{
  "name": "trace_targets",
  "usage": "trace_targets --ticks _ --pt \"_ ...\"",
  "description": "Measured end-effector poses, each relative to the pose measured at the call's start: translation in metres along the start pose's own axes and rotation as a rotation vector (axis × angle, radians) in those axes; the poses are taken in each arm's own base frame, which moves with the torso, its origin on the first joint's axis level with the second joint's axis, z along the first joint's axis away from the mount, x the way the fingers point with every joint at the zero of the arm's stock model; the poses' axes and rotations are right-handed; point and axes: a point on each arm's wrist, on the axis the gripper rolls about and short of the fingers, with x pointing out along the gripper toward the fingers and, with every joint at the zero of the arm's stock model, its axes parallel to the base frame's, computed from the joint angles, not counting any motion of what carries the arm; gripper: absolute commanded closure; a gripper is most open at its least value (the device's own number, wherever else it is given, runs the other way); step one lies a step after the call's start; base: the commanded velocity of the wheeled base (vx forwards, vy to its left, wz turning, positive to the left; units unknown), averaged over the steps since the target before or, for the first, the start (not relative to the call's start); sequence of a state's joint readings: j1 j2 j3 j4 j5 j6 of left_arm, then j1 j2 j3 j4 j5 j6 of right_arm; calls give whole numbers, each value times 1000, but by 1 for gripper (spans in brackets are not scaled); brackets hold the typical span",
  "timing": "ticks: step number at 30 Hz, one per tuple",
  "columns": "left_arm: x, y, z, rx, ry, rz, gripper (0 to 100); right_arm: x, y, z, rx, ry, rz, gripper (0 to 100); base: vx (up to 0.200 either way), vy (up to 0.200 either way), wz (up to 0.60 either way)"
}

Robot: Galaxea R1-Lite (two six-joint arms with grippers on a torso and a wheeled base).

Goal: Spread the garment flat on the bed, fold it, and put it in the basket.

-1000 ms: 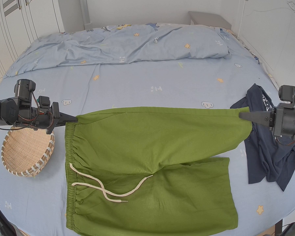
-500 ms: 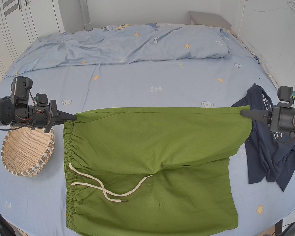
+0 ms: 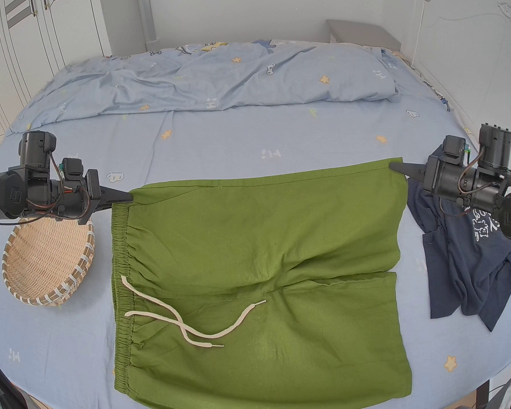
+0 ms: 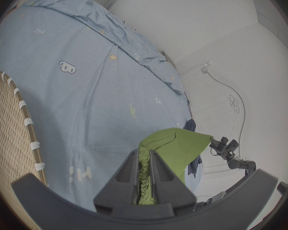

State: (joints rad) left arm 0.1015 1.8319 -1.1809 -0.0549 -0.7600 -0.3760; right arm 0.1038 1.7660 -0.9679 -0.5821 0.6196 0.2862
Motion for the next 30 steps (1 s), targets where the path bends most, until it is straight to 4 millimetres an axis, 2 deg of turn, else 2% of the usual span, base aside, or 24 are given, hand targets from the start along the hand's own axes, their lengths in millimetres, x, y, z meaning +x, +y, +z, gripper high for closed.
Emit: trace_targets --ticks 9,16,25,30 --pt "9 15 5 24 -39 6 100 56 -40 10 3 -6 1 100 0 0 0" --pt "21 32 15 70 -109 -4 100 86 -62 11 9 47 -16 100 0 0 0" --pt "34 57 18 35 -134 10 100 107 -84 4 20 93 -38 100 0 0 0" --pt "36 61 18 28 -130 15 100 111 -89 1 25 100 -40 100 0 0 0"
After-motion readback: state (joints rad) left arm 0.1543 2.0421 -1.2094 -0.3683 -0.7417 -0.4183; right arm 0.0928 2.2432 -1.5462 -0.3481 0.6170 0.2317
